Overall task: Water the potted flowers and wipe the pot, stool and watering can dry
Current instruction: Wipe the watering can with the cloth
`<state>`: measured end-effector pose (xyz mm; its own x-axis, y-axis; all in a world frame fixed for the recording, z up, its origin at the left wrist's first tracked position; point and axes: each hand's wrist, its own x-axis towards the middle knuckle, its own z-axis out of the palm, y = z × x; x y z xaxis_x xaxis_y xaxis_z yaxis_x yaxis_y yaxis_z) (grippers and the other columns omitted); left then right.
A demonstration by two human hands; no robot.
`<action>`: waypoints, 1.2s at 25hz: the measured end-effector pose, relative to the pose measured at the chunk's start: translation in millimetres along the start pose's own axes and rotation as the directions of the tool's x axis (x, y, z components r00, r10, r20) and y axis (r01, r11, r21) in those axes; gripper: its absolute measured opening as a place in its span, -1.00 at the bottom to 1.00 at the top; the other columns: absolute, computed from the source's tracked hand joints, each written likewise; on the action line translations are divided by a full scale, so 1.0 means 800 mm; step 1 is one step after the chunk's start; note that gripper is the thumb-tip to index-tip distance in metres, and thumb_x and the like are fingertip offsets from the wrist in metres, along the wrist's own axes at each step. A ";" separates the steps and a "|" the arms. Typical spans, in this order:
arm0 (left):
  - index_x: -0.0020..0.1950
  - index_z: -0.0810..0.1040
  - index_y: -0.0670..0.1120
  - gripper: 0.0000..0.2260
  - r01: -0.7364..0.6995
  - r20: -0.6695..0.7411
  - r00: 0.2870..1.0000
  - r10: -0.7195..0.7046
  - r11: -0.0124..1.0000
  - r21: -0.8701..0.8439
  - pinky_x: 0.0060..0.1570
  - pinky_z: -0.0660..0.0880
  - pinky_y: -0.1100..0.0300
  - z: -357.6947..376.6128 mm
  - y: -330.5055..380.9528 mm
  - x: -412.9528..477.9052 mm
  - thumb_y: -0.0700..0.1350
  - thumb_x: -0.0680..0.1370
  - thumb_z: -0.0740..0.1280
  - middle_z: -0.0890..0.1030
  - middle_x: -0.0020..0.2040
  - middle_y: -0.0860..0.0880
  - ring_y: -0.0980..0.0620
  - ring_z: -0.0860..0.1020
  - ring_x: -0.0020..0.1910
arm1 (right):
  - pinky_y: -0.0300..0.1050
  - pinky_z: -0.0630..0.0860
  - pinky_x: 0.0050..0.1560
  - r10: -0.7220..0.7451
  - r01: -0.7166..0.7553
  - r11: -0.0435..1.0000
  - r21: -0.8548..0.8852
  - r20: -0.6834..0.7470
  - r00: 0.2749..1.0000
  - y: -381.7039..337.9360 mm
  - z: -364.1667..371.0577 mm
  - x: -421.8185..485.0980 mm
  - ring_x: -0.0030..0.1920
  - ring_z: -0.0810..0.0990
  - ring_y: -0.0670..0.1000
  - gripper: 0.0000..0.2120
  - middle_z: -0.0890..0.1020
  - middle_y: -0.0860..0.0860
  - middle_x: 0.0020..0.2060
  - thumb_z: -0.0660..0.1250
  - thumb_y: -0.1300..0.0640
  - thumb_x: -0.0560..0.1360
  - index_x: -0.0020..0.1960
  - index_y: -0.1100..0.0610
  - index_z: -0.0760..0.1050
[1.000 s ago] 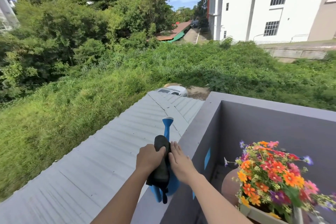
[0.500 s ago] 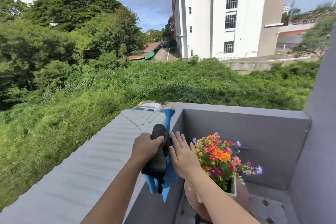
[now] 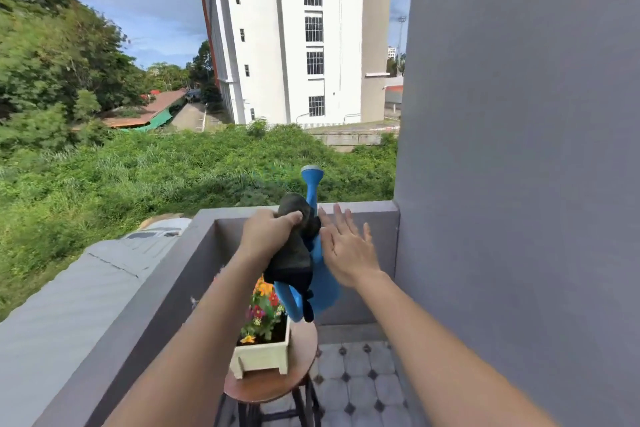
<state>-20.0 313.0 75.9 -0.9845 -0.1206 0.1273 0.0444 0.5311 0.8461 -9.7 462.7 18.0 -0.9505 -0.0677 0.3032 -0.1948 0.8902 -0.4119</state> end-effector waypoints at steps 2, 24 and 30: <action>-0.32 0.56 -0.20 -0.67 0.001 0.081 0.997 0.001 1.000 -0.023 -0.18 0.48 0.07 0.048 -0.002 -0.010 0.06 0.46 0.36 0.64 -0.23 -0.19 -0.15 0.62 -0.14 | 0.15 -0.23 0.49 0.105 -0.105 0.994 0.034 0.001 0.994 0.044 0.000 -0.022 0.56 -0.16 -0.01 -0.55 -0.08 -0.04 0.57 -0.19 -0.07 0.64 0.53 -0.17 -0.09; -0.21 0.56 -0.21 -0.67 0.105 0.520 0.834 -0.185 0.978 0.179 -0.41 0.34 0.35 0.601 -0.557 -0.126 0.05 0.53 0.29 0.58 -0.34 -0.08 0.06 0.50 -0.35 | -0.15 0.10 0.49 0.685 -0.730 0.570 0.377 0.274 0.675 0.489 0.615 -0.330 0.50 0.18 -0.08 -0.56 0.25 -0.07 0.51 -0.08 0.00 0.64 0.52 -0.03 0.13; -0.23 0.55 -0.13 -0.73 0.157 0.481 0.850 -0.217 0.974 0.162 -0.37 0.36 0.35 0.742 -0.733 -0.123 0.04 0.54 0.28 0.58 -0.34 -0.01 0.05 0.54 -0.29 | -0.03 0.13 0.51 0.645 -0.732 0.561 0.386 0.350 0.679 0.612 0.803 -0.353 0.50 0.16 -0.10 -0.55 0.22 -0.13 0.51 -0.13 -0.08 0.63 0.52 -0.12 0.06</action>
<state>-49.6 511.2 -739.8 -0.9277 0.1855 -0.3241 -0.1390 0.6341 0.7606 7.5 628.4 -821.3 -0.8558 0.3706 -0.3610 0.4935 0.3751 -0.7847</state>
